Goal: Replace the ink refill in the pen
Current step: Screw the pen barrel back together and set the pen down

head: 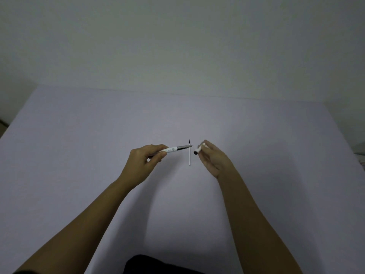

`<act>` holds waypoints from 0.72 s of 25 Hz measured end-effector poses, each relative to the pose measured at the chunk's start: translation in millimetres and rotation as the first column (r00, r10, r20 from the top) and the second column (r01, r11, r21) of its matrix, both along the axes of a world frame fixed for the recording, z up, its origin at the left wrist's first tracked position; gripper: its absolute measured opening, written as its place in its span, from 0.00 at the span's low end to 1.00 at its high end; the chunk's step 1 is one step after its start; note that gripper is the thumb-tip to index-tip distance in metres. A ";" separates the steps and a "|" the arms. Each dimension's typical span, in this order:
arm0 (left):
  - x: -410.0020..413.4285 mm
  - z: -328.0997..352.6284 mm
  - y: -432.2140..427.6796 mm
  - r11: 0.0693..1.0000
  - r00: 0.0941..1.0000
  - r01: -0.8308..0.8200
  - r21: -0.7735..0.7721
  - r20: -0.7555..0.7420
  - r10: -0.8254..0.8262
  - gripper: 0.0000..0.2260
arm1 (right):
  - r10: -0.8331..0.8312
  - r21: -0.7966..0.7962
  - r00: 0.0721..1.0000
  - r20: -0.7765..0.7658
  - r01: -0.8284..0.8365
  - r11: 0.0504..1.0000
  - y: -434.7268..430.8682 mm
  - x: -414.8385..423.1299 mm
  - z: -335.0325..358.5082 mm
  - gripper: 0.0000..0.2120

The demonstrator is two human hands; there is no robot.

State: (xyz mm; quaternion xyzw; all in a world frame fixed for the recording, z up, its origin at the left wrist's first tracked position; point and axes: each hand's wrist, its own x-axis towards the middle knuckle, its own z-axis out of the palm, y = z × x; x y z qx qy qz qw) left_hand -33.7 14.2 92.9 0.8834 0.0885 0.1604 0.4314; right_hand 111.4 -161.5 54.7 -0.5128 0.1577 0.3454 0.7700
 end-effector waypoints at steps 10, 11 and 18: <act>-6.6 -2.8 3.5 0.993 0.994 -0.113 -0.028 -0.017 0.112 0.07 | -0.010 -0.040 0.917 0.398 0.028 0.999 -2.2 -9.7 26.4 0.03; -6.6 -2.0 3.3 0.993 0.993 -0.117 -0.036 -0.014 0.116 0.07 | -0.001 -0.040 0.914 0.406 0.019 0.999 -2.9 -10.0 26.7 0.03; -7.1 2.1 2.2 0.994 0.994 -0.108 -0.034 -0.017 0.108 0.07 | 0.041 -0.036 0.904 0.426 -0.029 0.999 -5.1 -14.1 28.4 0.05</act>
